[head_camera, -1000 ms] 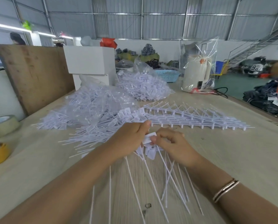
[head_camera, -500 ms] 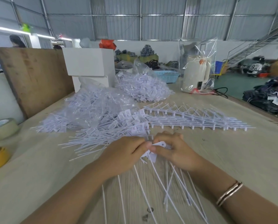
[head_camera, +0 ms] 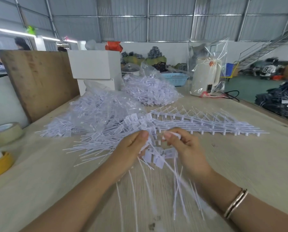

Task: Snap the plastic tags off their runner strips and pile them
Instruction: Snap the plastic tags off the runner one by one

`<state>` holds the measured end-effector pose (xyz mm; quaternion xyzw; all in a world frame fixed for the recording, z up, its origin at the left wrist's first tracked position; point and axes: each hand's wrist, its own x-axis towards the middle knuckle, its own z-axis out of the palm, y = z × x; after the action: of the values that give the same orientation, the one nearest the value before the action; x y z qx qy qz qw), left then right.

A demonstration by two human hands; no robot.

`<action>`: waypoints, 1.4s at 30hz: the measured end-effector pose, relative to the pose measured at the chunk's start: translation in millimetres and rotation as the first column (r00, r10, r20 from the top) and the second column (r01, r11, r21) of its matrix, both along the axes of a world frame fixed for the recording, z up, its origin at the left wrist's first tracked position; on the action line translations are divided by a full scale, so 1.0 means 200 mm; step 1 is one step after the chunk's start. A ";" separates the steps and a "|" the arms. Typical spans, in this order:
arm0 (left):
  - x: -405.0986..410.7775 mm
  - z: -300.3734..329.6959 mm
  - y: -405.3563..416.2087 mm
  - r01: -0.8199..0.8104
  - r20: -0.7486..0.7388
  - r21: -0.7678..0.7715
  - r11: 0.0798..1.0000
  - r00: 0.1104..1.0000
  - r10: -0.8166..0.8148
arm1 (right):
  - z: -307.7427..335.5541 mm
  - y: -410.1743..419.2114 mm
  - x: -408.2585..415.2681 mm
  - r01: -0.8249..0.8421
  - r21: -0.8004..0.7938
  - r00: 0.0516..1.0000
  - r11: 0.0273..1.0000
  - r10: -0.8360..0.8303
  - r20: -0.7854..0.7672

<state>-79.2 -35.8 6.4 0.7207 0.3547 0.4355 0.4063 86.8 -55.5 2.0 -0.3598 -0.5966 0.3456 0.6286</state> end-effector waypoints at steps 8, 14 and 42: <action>-0.02 -0.02 0.00 -0.050 -0.236 0.298 0.953 0.964 0.124 | -0.03 0.08 0.11 0.333 -0.131 0.874 0.934 -0.253 0.415; -0.05 -0.05 0.03 -0.110 -0.320 0.388 0.915 0.915 0.246 | -0.08 0.14 0.14 0.503 -0.076 0.534 0.861 -0.241 0.811; -0.05 -0.05 0.03 -0.010 -0.181 0.149 0.989 0.983 0.037 | -0.03 0.01 0.01 0.013 0.126 0.804 0.992 -0.085 0.588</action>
<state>-89.1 -29.1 -2.7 0.7816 0.3660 0.3969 0.3124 89.1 -53.2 -5.0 -0.4279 -0.7722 0.1649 0.4398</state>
